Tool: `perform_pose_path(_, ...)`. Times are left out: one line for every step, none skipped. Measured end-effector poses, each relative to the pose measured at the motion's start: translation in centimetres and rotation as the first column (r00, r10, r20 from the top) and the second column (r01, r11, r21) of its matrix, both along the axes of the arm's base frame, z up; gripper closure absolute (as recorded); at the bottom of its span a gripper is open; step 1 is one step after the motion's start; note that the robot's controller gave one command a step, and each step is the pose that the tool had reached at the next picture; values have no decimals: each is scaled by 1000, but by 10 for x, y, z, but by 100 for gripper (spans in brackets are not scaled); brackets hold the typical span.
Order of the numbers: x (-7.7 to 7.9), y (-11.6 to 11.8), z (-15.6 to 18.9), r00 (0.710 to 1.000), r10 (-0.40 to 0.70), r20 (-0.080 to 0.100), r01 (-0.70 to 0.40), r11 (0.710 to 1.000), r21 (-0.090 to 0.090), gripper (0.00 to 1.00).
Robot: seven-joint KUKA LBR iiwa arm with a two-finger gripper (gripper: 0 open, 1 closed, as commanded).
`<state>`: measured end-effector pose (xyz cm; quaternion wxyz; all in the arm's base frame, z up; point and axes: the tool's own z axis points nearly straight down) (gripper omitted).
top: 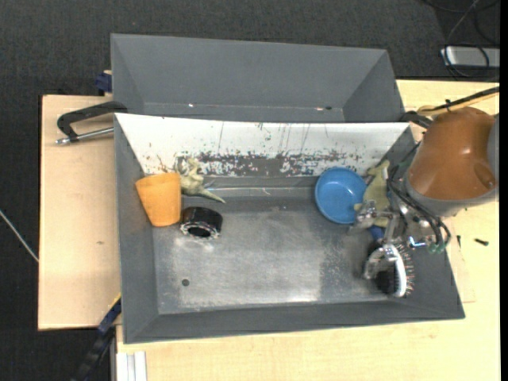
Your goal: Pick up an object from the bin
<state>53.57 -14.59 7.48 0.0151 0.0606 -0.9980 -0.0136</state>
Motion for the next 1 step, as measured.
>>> perform_pose_path(10, 9, -1, 972, 233, 6, -233, 972, -4, 0)
